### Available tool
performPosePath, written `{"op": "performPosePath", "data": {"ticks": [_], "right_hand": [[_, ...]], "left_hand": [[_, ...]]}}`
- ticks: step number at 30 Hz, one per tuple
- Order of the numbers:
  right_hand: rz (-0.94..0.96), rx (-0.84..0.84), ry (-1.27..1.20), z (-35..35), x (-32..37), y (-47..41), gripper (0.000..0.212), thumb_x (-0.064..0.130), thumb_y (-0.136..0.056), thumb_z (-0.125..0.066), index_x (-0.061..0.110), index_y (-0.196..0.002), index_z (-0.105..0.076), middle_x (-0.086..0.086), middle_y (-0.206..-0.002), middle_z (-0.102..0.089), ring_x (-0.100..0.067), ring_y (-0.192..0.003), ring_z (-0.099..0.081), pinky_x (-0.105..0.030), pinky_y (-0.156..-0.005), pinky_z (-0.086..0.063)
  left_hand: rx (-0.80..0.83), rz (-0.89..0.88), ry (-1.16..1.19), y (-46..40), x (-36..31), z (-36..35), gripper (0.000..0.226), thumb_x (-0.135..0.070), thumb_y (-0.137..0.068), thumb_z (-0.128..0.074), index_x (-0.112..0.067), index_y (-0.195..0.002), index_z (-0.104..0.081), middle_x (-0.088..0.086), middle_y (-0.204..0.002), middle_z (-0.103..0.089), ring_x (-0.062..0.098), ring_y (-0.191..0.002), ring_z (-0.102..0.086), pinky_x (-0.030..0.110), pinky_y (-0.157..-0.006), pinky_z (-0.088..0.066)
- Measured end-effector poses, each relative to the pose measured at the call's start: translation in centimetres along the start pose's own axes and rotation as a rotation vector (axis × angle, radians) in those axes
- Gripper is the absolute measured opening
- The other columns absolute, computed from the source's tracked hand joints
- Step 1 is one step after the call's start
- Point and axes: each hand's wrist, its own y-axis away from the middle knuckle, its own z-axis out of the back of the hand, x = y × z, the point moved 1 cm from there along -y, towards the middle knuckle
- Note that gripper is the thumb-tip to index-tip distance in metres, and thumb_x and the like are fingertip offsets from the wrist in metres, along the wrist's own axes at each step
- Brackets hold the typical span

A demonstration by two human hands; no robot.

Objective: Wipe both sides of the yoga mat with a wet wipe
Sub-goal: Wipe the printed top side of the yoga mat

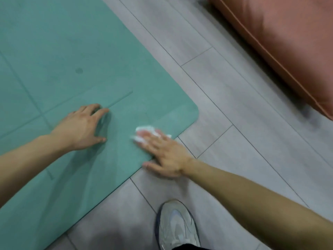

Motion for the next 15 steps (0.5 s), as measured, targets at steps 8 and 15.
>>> {"op": "performPosePath", "data": {"ticks": [8, 15], "right_hand": [[-0.761, -0.137, -0.112, 3.7, -9.7, -4.1, 0.089, 0.079, -0.101, -0.017, 0.025, -0.168, 0.006, 0.003, -0.176, 0.014, -0.017, -0.161, 0.018, -0.055, -0.131, -0.001], [-0.075, -0.025, -0.042, 0.8, -2.6, -3.2, 0.082, 0.067, -0.105, -0.037, 0.024, -0.169, -0.009, -0.001, -0.177, -0.002, -0.019, -0.163, 0.004, -0.047, -0.131, -0.007]], "left_hand": [[0.069, -0.016, -0.077, -2.7, 1.1, 1.6, 0.132, -0.065, -0.056, -0.091, -0.033, -0.162, -0.020, 0.012, -0.168, -0.023, 0.036, -0.150, -0.031, 0.053, -0.119, -0.038], [0.133, -0.035, -0.095, -5.7, -1.4, 3.4, 0.149, -0.055, -0.053, -0.098, -0.040, -0.166, -0.003, 0.010, -0.171, -0.011, 0.032, -0.155, -0.022, 0.043, -0.122, -0.036]]}}
